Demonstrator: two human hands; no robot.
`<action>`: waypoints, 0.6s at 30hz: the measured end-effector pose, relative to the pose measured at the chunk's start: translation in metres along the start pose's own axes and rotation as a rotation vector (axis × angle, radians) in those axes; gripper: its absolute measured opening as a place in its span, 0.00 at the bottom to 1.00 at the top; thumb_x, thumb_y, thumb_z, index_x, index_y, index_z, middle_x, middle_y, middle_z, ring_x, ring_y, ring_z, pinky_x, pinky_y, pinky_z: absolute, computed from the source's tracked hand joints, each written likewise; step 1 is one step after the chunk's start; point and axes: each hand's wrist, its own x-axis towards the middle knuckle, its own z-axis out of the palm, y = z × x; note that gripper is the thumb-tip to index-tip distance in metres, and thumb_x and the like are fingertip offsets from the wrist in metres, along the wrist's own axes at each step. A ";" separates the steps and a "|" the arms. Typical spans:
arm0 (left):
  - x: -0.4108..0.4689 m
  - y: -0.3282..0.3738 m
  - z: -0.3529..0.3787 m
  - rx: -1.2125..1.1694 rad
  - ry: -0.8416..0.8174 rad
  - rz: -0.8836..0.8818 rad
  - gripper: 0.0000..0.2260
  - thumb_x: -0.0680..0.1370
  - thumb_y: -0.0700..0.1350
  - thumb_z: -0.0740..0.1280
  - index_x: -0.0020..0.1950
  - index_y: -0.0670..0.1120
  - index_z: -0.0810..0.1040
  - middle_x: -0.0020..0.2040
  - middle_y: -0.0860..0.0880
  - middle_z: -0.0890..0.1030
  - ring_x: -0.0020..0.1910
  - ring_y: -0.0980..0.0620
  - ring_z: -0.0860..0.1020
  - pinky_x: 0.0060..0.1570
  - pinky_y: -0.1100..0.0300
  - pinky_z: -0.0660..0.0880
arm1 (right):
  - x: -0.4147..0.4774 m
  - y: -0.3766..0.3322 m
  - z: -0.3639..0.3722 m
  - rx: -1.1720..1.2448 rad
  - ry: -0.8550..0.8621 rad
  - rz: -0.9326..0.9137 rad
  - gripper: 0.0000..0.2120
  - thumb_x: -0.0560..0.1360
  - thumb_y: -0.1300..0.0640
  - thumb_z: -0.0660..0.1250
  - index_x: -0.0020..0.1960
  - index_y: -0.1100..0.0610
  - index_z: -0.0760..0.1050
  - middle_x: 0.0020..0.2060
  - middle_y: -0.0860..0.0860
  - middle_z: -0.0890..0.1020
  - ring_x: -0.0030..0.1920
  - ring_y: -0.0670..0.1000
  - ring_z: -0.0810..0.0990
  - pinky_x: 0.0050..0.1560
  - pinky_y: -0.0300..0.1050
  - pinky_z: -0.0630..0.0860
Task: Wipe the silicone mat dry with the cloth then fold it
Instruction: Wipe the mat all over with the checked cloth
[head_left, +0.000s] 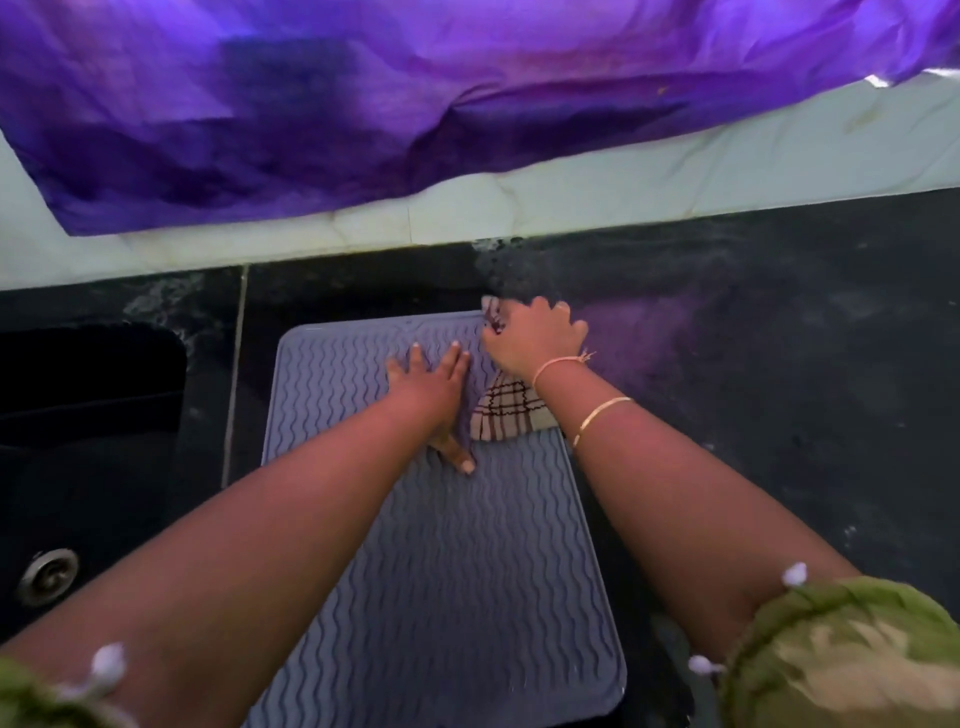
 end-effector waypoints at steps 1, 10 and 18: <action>0.004 0.000 0.000 0.007 -0.023 -0.012 0.64 0.59 0.67 0.74 0.75 0.46 0.31 0.77 0.49 0.34 0.75 0.36 0.39 0.70 0.36 0.44 | 0.007 -0.002 0.006 -0.078 -0.032 -0.005 0.22 0.75 0.45 0.58 0.66 0.51 0.70 0.64 0.57 0.71 0.65 0.61 0.66 0.60 0.58 0.64; 0.016 0.004 0.003 0.134 -0.013 -0.049 0.67 0.55 0.72 0.71 0.74 0.45 0.31 0.77 0.46 0.34 0.75 0.34 0.44 0.71 0.39 0.49 | 0.028 -0.004 0.028 -0.049 0.031 0.022 0.19 0.76 0.53 0.60 0.66 0.58 0.66 0.63 0.58 0.70 0.63 0.61 0.68 0.54 0.57 0.72; 0.008 0.007 -0.005 0.163 -0.020 -0.054 0.66 0.57 0.71 0.71 0.75 0.42 0.32 0.77 0.45 0.37 0.75 0.33 0.47 0.71 0.39 0.50 | -0.013 0.011 0.022 -0.071 0.015 0.051 0.18 0.77 0.58 0.57 0.66 0.61 0.64 0.61 0.61 0.69 0.60 0.63 0.72 0.48 0.54 0.76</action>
